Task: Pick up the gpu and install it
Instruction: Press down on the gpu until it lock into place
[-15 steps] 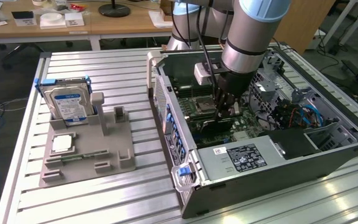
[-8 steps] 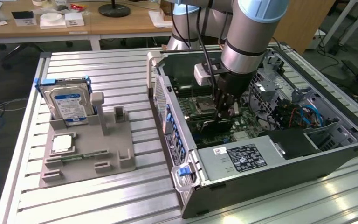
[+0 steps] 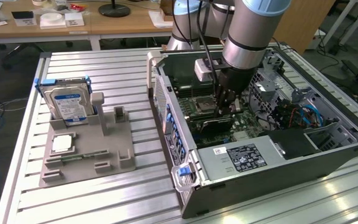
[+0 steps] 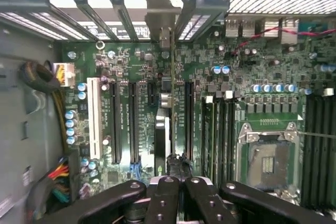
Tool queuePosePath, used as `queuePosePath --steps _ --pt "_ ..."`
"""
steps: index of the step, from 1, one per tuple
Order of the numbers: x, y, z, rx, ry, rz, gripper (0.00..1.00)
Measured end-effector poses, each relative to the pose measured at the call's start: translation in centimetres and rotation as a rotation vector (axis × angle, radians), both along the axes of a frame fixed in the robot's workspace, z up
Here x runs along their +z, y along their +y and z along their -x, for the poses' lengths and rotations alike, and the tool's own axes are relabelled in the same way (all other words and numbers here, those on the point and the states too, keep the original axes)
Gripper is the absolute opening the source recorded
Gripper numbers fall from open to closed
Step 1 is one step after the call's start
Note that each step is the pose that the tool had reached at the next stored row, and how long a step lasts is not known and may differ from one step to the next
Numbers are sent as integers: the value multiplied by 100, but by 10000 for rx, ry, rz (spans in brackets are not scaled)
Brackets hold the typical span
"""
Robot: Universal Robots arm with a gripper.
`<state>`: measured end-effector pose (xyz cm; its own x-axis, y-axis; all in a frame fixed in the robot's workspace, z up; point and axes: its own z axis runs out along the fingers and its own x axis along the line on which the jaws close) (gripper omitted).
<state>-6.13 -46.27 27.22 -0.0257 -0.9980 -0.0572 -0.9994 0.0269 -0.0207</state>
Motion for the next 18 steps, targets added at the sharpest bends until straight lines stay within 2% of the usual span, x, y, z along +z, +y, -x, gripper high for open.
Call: queuePosePath --steps 3,7,14,16,18 --pt "15 4 36 -1 -14 -1 11" --pt "15 6 183 -2 -16 0 11" --pt "11 6 357 3 -15 1 11" --pt "11 -9 384 7 -15 1 11" --pt "11 -43 399 8 -15 -1 11"
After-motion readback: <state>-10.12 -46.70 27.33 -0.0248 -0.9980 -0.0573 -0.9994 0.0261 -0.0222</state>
